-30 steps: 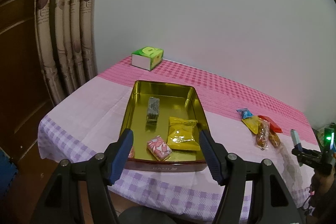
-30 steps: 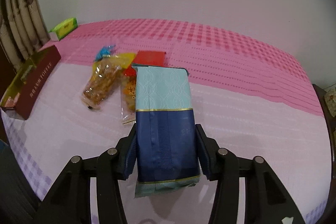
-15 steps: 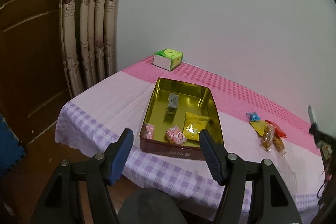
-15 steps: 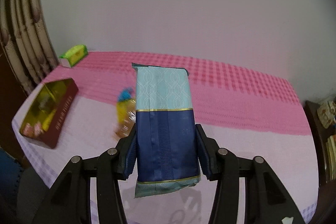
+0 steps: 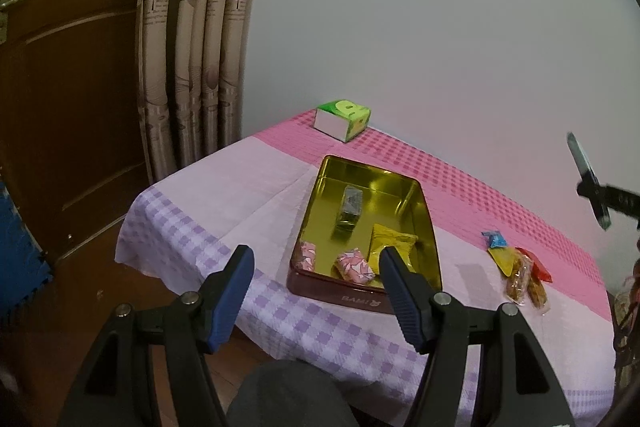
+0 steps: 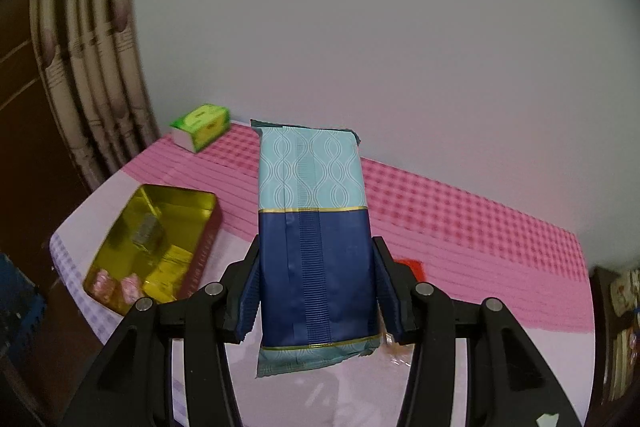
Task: Organize snacks
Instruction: 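Lift the blue-and-teal box with the right gripper toward the tin tray, then lower the blue-and-teal box into the tin tray and open the right gripper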
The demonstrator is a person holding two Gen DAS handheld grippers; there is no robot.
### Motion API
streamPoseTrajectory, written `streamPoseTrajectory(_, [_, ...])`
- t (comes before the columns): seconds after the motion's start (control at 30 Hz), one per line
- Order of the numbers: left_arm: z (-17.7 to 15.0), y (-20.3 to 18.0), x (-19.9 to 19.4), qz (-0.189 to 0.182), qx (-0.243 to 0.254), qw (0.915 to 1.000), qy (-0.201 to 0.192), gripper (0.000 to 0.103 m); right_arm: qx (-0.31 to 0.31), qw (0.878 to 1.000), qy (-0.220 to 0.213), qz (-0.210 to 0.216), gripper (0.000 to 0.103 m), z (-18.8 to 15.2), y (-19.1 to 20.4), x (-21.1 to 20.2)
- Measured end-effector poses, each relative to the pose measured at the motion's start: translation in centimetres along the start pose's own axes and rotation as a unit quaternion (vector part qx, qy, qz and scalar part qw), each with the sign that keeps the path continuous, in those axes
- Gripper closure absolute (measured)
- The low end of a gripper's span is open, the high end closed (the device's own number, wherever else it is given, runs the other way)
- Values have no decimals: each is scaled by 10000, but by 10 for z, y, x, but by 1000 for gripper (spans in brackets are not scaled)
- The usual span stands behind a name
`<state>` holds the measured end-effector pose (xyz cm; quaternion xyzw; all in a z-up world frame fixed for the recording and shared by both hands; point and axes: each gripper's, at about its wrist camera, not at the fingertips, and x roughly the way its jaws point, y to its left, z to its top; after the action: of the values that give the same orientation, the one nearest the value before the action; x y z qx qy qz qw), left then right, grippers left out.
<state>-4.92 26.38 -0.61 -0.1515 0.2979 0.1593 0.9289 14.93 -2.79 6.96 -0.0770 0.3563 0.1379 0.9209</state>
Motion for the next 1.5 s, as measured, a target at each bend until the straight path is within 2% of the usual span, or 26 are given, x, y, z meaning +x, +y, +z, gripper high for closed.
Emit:
streamPoseTrajectory(0.23, [0, 7, 7, 144, -99, 9998, 99, 37, -290, 9993, 22, 217, 57, 20, 49, 19])
streamPoseTrajectory(0.4, [0, 18, 19, 467, -274, 9981, 281, 37, -469, 9982, 96, 355, 57, 22, 79, 35])
streamPoseTrajectory(0.57, [0, 32, 24, 617, -523, 9960, 372, 37, -649, 9966, 206, 470, 57, 18, 106, 53])
streamPoseTrajectory(1.0, [0, 48, 40, 695, -756, 9928, 611, 37, -1097, 9905, 550, 625, 57, 3, 168, 101])
streamPoseTrajectory(1.5, [2, 56, 56, 659, -873, 9908, 798, 37, -1341, 9830, 1011, 747, 57, -13, 212, 155])
